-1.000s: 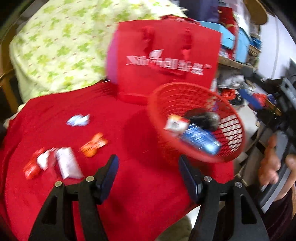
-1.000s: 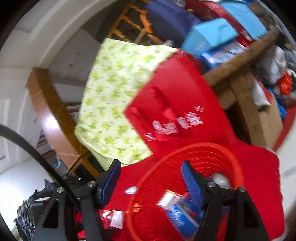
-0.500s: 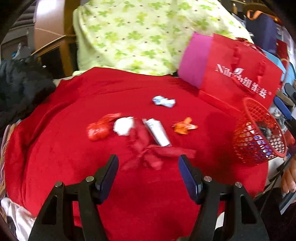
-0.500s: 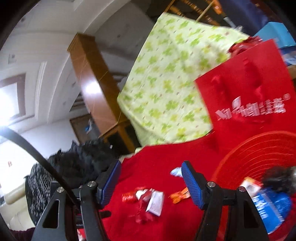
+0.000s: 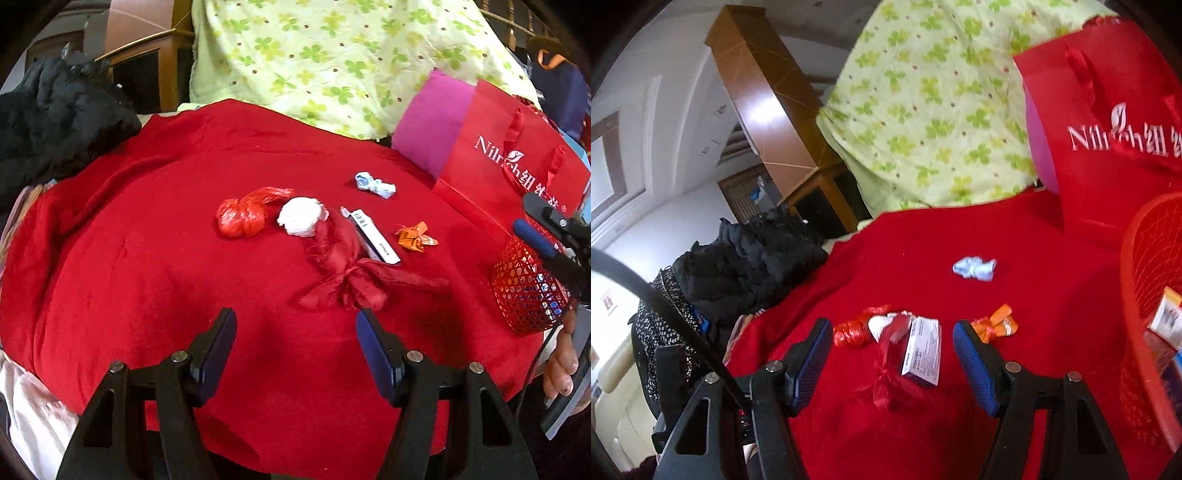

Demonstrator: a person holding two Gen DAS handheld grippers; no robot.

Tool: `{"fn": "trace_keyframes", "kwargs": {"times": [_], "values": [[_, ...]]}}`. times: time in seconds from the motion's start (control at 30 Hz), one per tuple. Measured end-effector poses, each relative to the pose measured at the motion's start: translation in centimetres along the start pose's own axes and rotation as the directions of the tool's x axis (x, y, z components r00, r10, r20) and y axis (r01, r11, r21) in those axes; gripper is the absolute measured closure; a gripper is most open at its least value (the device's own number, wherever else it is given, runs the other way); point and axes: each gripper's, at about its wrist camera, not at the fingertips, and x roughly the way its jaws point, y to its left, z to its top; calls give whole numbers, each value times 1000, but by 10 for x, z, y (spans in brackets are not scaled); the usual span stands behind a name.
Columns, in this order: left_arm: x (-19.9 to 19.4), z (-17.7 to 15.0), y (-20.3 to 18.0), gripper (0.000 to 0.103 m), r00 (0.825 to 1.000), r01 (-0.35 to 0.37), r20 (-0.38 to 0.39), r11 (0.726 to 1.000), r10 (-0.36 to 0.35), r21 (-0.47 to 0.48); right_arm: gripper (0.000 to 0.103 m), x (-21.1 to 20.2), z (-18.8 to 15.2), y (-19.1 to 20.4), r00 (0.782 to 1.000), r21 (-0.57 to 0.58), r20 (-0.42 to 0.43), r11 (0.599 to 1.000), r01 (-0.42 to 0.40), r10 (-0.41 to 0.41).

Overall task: Collect trash
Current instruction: 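Grasp the white medicine box with the right tool while the left tool returns to the table, then grasp the red mesh ribbon with the left tool while the right tool holds the white box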

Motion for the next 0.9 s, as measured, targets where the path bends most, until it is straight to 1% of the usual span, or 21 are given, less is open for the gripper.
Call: {"fn": "trace_keyframes", "kwargs": {"times": [0.2,0.43,0.5,0.6,0.73,0.9], "values": [[4,-4,10,35,1000,7,-9,1000,-8,-26,31,33,-4,-10,996,67,-87,997,26,-20],[9,-4,22,35,1000,25,-10,998,-26,-55,31,88,0,-33,975,171,-221,983,59,-20],[11,-4,25,35,999,34,-13,998,-35,-62,31,110,1,-42,962,209,-272,976,55,4],[13,-5,27,35,999,41,-13,997,-42,-62,31,137,-1,-52,943,222,-332,972,77,1],[18,-6,30,35,998,50,-22,997,-52,-64,31,170,-10,-63,913,265,-407,961,81,35],[24,-7,35,35,998,54,-32,996,-57,-75,33,194,-21,-55,887,218,-461,971,93,19]]}}
